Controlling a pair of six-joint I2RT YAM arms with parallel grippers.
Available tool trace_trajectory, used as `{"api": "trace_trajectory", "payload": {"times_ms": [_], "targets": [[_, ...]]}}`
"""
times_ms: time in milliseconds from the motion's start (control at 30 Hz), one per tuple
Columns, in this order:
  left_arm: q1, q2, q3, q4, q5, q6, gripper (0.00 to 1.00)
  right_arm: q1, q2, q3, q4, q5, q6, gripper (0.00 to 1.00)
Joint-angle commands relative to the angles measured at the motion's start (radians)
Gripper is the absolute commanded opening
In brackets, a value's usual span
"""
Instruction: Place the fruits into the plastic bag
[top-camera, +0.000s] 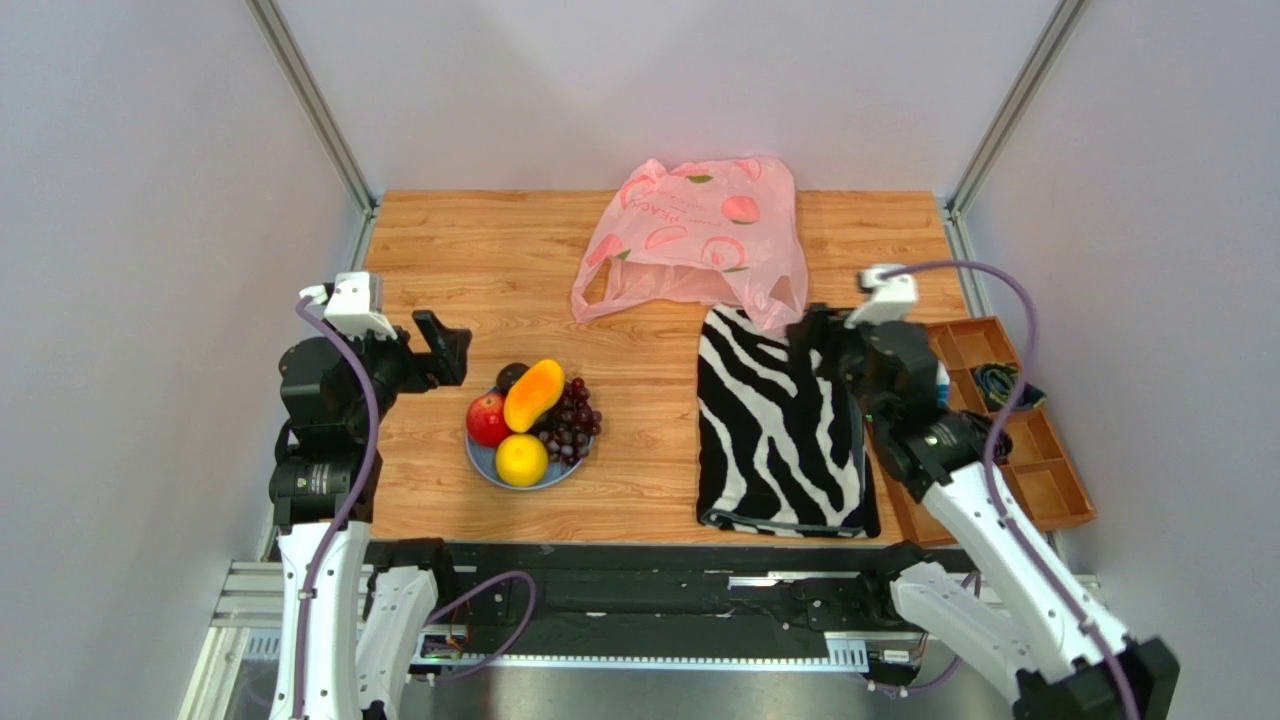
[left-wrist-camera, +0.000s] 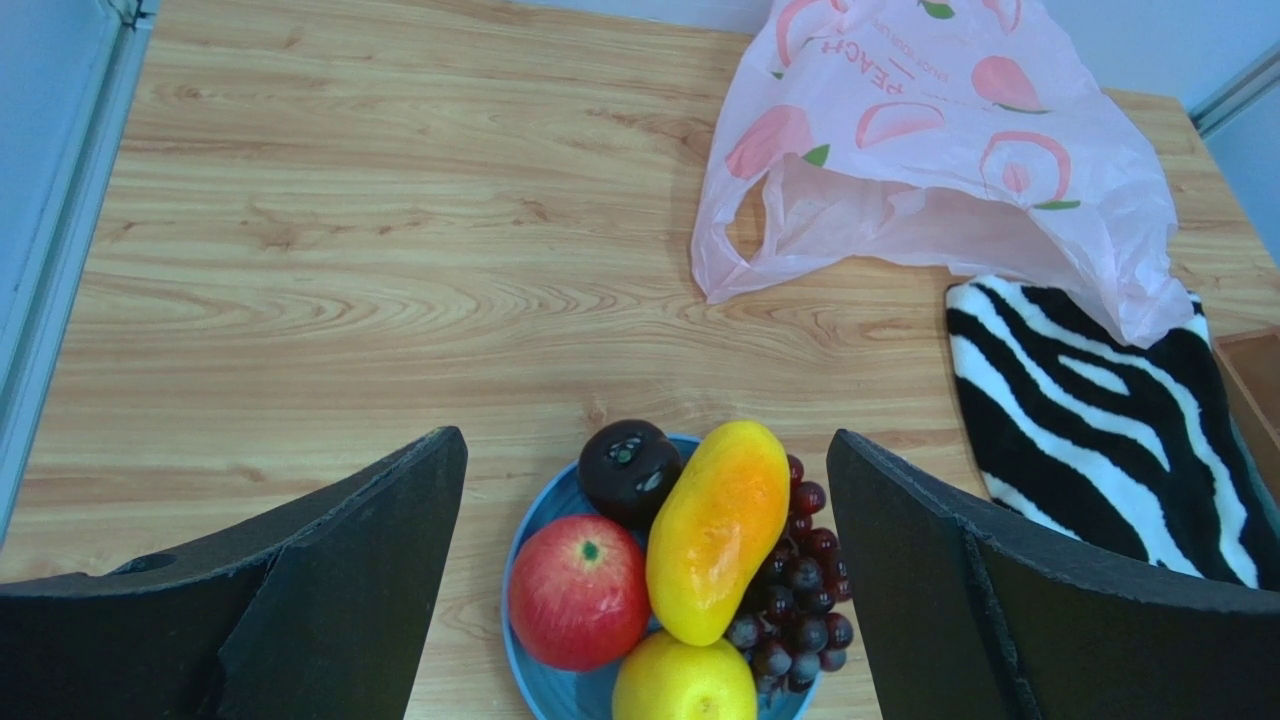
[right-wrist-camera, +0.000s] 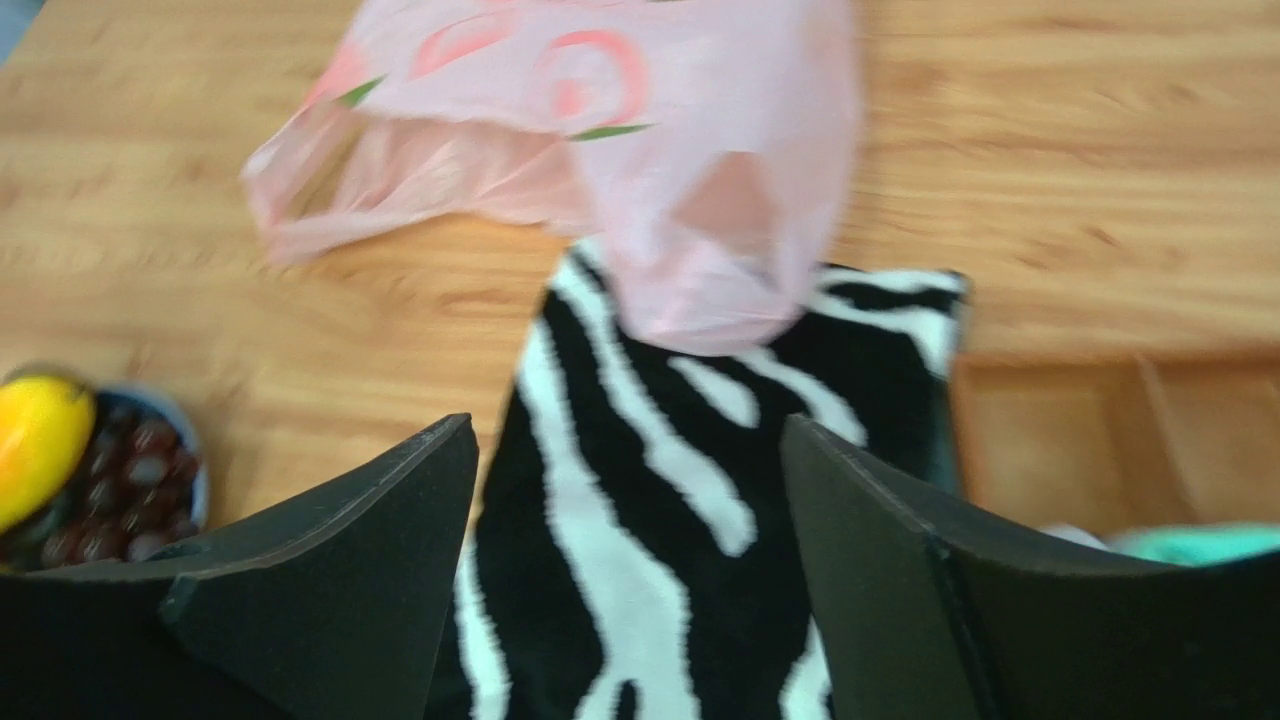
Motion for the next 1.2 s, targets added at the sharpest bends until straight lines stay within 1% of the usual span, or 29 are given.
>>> {"api": "trace_trajectory", "payload": {"times_ms": [0,67,100,167,200,233,300,333,367,433,467,533,567,600,667,700,733,800,867,900,967,1067,1167], "targets": [[0.006,-0.011,0.009,0.033,0.019,0.017,0.99,0.306,0.182,0.159,0.018,0.23,-0.189,0.8],[0.006,-0.011,0.004,0.042,0.045,0.017,0.99,0.389,0.271,0.216,0.024,0.229,-0.216,0.81],[0.006,-0.011,0.001,0.047,0.05,0.014,0.99,0.408,0.375,0.278,0.023,0.222,-0.22,0.81],[0.006,-0.009,-0.002,0.051,0.062,0.009,0.99,0.452,0.481,0.358,0.003,0.203,-0.246,0.81],[0.006,-0.008,-0.004,0.051,0.065,0.007,0.99,0.463,0.577,0.397,-0.006,0.191,-0.272,0.81],[0.006,-0.008,-0.004,0.053,0.068,0.009,0.99,0.475,0.636,0.473,-0.012,0.192,-0.294,0.81],[0.006,-0.008,-0.004,0.053,0.07,0.007,0.99,0.497,0.731,0.548,-0.034,0.214,-0.346,0.8],[0.006,-0.008,-0.004,0.05,0.068,0.007,0.99,0.5,0.83,0.619,-0.043,0.218,-0.358,0.8],[0.005,-0.008,-0.004,0.05,0.062,0.007,0.99,0.502,0.872,0.657,-0.06,0.222,-0.378,0.79],[0.0,-0.008,-0.004,0.044,0.056,0.012,0.99,0.5,1.002,0.726,-0.08,0.26,-0.381,0.77],[-0.003,-0.008,-0.002,0.042,0.047,0.01,0.99,0.5,1.049,0.804,-0.11,0.286,-0.377,0.75],[-0.009,-0.009,-0.002,0.038,0.039,0.013,0.99,0.502,1.118,0.88,-0.146,0.396,-0.368,0.73],[-0.017,-0.009,-0.001,0.036,0.03,0.015,0.99,0.5,1.177,0.933,-0.172,0.456,-0.36,0.73],[-0.02,-0.006,-0.001,0.034,0.027,0.015,0.99,0.5,1.198,0.952,-0.175,0.57,-0.364,0.73],[-0.032,-0.008,-0.001,0.031,0.019,0.015,0.99,0.499,1.228,0.965,-0.16,0.677,-0.383,0.75],[-0.038,-0.008,-0.001,0.031,0.021,0.017,0.99,0.497,1.228,0.952,-0.152,0.762,-0.39,0.76],[-0.046,-0.008,-0.001,0.031,0.022,0.017,0.99,0.494,1.224,0.942,-0.146,0.789,-0.392,0.77],[-0.052,-0.005,-0.001,0.03,0.019,0.018,0.99,0.469,1.19,0.888,-0.137,0.811,-0.372,0.79],[-0.058,-0.002,-0.001,0.027,0.016,0.018,0.99,0.437,1.16,0.847,-0.135,0.826,-0.32,0.79],[-0.061,-0.002,-0.001,0.027,0.015,0.018,0.99,0.428,1.135,0.807,-0.135,0.834,-0.309,0.79],[-0.066,-0.002,-0.001,0.025,0.015,0.018,0.99,0.401,1.115,0.778,-0.126,0.825,-0.289,0.79],[-0.071,0.005,-0.001,0.024,0.013,0.018,0.99,0.374,1.124,0.761,-0.137,0.817,-0.269,0.79],[-0.072,0.0,-0.001,0.025,0.013,0.017,0.99,0.348,1.149,0.765,-0.16,0.867,-0.24,0.8]]}}
